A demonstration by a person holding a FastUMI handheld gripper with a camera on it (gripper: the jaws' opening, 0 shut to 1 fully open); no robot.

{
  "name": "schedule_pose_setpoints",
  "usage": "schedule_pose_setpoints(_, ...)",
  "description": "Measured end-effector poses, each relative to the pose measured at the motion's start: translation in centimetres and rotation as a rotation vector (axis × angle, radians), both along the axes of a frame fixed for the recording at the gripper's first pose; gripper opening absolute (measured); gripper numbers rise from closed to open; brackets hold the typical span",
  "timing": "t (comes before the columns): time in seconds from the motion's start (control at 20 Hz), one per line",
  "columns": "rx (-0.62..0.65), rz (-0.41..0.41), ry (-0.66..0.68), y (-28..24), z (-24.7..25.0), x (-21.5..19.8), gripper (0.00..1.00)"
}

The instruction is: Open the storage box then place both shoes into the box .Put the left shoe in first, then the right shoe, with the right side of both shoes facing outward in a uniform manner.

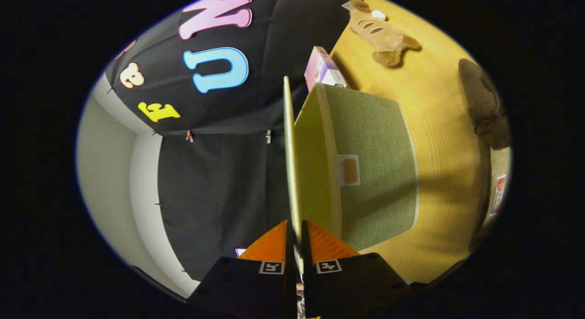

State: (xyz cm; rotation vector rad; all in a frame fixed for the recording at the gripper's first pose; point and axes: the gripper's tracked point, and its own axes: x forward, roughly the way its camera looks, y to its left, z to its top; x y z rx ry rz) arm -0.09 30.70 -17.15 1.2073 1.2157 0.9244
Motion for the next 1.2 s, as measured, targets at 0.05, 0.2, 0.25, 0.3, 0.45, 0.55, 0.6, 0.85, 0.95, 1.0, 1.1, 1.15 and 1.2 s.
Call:
schedule_pose_setpoints(0.05, -0.009, 0.004, -0.017, -0.3, 0.2, 0.0, 0.11)
schedule_pose_setpoints(0.2, -0.014, 0.004, -0.019, 0.5, 1.6, -0.5, 0.05)
schedule_pose_setpoints(0.25, -0.018, -0.003, -0.029, 0.3, 2.1, 0.0, 0.05)
schedule_pose_setpoints(0.3, -0.026, -0.007, -0.038, 0.6, 2.7, 0.0, 0.05)
schedule_pose_setpoints(0.45, -0.07, 0.004, -0.067, 1.6, 5.1, 0.2, 0.05)
schedule_pose_setpoints(0.55, -0.081, 0.025, -0.126, 3.0, 7.6, 0.2, 0.05)
schedule_pose_setpoints(0.6, -0.082, 0.03, -0.155, 3.9, 9.1, 0.4, 0.05)
schedule_pose_setpoints(0.85, -0.108, 0.065, -0.33, 10.4, 14.3, 0.1, 0.06)
schedule_pose_setpoints(0.95, -0.13, 0.083, -0.375, 13.1, 15.3, -0.7, 0.06)
schedule_pose_setpoints(1.0, -0.134, 0.085, -0.384, 14.4, 15.7, -1.0, 0.06)
schedule_pose_setpoints(1.1, -0.146, 0.087, -0.406, 17.2, 16.3, -1.2, 0.06)
schedule_pose_setpoints(1.15, -0.154, 0.092, -0.423, 18.6, 16.5, -1.4, 0.06)
schedule_pose_setpoints(1.2, -0.165, 0.098, -0.437, 19.8, 16.6, -1.5, 0.06)
